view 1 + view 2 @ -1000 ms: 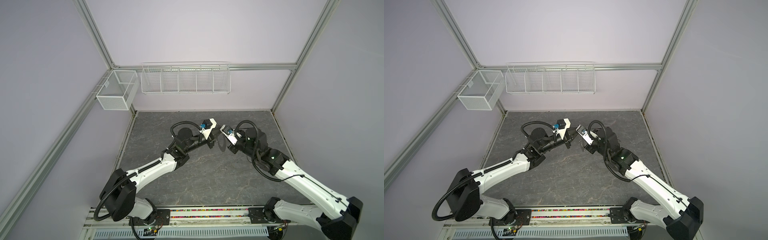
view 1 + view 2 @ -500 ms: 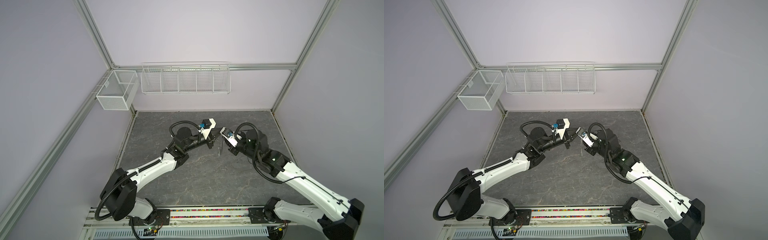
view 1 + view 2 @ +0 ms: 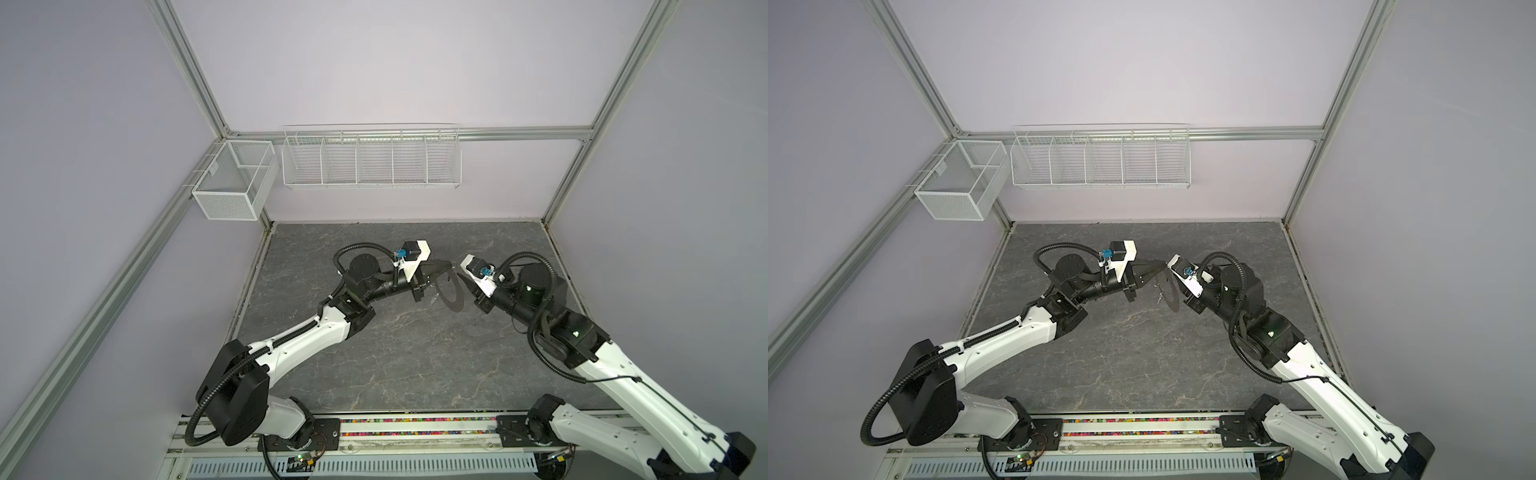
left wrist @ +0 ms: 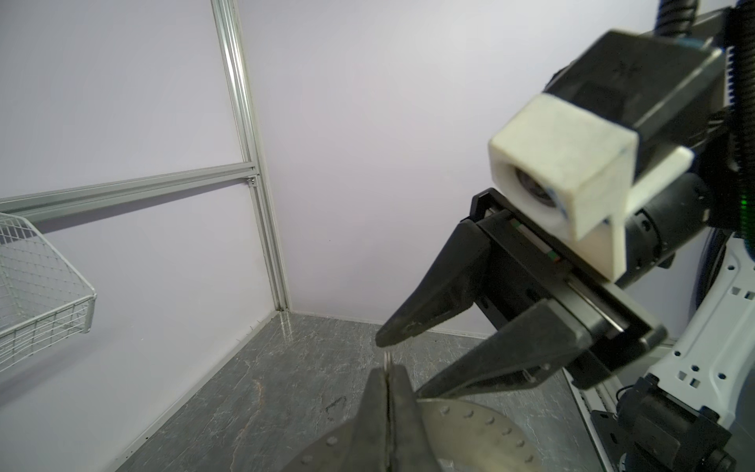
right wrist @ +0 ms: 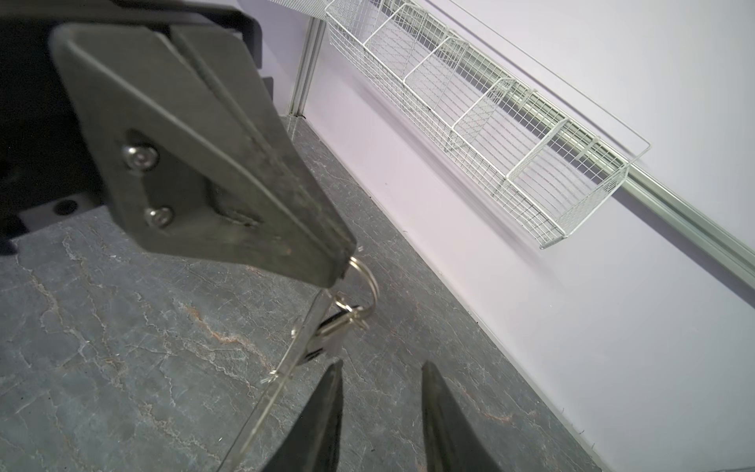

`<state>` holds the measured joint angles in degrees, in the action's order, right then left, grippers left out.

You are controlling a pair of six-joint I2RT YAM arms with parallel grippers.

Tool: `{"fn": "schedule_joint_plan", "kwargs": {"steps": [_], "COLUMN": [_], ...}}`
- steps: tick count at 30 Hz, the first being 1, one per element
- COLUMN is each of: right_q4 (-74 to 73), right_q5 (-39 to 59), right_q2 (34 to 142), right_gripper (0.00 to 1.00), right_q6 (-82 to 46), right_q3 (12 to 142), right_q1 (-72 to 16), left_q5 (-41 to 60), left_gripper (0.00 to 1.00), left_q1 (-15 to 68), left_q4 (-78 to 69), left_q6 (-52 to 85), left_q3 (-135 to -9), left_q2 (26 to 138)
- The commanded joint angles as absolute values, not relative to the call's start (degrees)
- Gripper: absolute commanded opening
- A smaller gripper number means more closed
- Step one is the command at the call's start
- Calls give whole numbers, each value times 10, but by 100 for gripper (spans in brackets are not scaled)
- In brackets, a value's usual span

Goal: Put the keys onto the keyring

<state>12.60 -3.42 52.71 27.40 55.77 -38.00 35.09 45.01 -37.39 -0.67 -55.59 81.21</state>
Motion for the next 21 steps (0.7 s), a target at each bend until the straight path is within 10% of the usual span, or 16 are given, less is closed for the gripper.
{"fn": "schedule_joint_plan", "kwargs": {"steps": [1,21], "right_q4": [135,142], "right_q5": [-25,38], "right_q2": [527,535], "right_gripper": [33,16], "right_q6": [299,361], "right_q3": [561,564], "right_q1": [-376,-375], "left_q5": [374,385], "left_gripper": [0,0], "left_q1": [448,448], "left_q4": [-384,-364], "left_q6": [1,-3], "left_q3": [-553,-566], "left_q2": [795,806]}}
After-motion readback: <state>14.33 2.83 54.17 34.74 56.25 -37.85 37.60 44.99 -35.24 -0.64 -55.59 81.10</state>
